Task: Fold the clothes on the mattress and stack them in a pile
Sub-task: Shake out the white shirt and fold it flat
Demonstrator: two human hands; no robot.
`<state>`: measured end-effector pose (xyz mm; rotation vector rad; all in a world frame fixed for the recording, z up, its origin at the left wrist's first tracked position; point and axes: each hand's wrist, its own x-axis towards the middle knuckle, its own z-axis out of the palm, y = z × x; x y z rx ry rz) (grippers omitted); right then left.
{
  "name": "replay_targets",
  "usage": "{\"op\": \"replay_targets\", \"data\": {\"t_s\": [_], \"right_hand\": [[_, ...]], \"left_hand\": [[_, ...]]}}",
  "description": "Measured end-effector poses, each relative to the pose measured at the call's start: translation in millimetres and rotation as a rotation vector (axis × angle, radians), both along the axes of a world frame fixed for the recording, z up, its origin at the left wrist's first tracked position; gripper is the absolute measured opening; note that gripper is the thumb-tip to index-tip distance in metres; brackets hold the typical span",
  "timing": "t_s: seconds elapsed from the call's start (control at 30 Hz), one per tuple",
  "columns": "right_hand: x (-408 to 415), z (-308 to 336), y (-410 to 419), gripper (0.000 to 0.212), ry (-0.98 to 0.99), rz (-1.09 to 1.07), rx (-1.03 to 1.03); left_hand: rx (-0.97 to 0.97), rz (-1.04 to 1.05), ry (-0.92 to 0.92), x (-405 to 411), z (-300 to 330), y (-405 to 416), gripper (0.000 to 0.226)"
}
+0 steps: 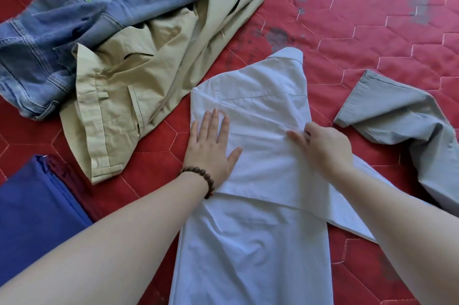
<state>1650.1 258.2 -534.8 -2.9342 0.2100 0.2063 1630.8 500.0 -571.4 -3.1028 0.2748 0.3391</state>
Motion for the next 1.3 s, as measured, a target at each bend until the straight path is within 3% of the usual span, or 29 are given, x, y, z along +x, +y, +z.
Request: {"op": "replay_targets", "data": {"t_s": [0.13, 0.23, 0.3, 0.37, 0.5, 0.83, 0.93, 1.07, 1.13, 1.3], "right_hand": [[2, 3, 12, 0.031, -0.204, -0.074, -0.124], [-19, -4, 63, 0.036, -0.380, 0.177, 0.043], [-39, -16, 93, 0.048, -0.243, 0.341, 0.146], [-49, -27, 99, 0.052, -0.096, 0.293, 0.177], [-58, -38, 58, 0.056, -0.044, 0.200, 0.005], [-116, -25, -56, 0.061, 0.108, -0.011, -0.150], [-114, -17, -53, 0.065, 0.056, -0.014, -0.183], [-116, -14, -34, 0.059, -0.027, 0.161, -0.022], [-123, -18, -38, 0.062, -0.005, 0.158, -0.010], [-159, -26, -83, 0.064, 0.021, 0.031, -0.122]], "left_hand": [[0.046, 0.024, -0.023, 1, 2, -5, 0.079], [-0.007, -0.015, -0.027, -6, 7, -19, 0.071], [-0.028, -0.114, 0.029, -15, 4, -31, 0.066], [-0.047, -0.144, 0.073, -20, 1, -33, 0.065], [-0.045, -0.116, 0.030, -22, -3, -29, 0.069], [0.125, -0.010, 0.062, -27, 9, -21, 0.072], [0.131, 0.015, 0.065, -37, 24, -43, 0.069], [-0.174, -0.299, 0.145, -65, 33, -115, 0.062], [-0.236, -0.342, 0.190, -75, 32, -145, 0.059], [-0.079, -0.277, 0.187, -89, 17, -164, 0.070]]}}
